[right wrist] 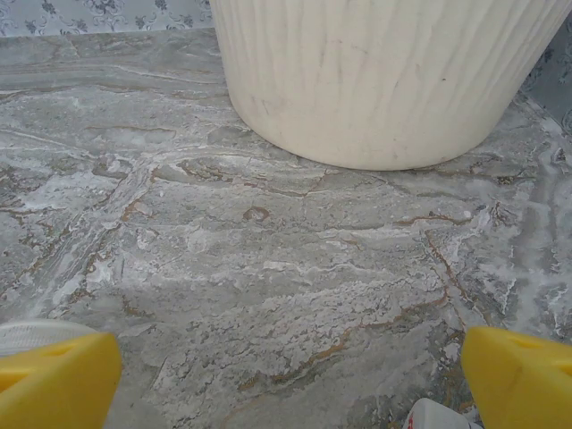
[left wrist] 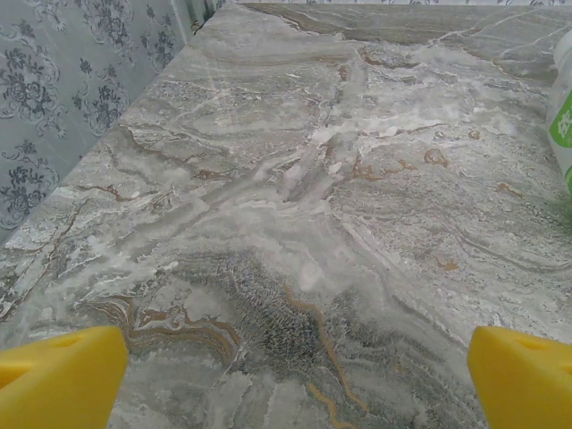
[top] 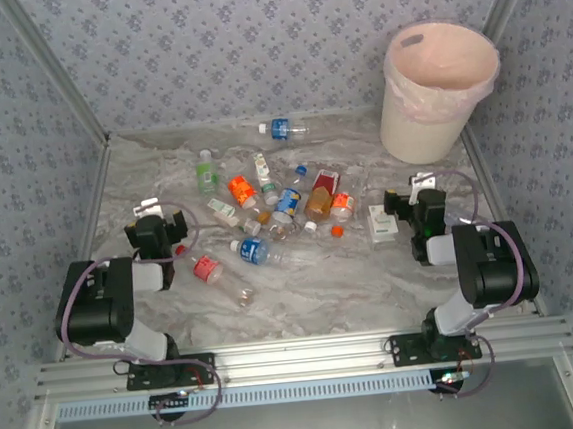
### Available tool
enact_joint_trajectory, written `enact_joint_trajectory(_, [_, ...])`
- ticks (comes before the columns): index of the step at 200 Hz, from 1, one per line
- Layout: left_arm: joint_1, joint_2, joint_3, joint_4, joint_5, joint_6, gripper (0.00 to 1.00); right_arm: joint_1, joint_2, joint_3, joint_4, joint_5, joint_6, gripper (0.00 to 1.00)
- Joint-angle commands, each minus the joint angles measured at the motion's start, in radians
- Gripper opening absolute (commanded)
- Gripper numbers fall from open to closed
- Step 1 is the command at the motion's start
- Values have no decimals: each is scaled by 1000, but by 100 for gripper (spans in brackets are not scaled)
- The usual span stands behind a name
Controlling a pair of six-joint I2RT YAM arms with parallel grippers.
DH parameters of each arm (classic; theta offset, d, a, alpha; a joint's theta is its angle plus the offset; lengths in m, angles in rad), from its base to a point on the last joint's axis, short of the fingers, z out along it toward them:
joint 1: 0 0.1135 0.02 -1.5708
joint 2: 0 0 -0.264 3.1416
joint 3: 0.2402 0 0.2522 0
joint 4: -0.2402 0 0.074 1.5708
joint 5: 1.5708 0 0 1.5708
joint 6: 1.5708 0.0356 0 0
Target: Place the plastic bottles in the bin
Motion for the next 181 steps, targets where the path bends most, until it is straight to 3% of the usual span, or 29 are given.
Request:
enact_joint_trajectory(1, [3, -8, 12, 33, 2, -5, 98, 3, -8, -10, 32, 18, -9, 100])
enact_joint_trajectory(181, [3, -11, 16, 27, 25, 2, 98, 2, -13, -10, 31, 14, -8, 100])
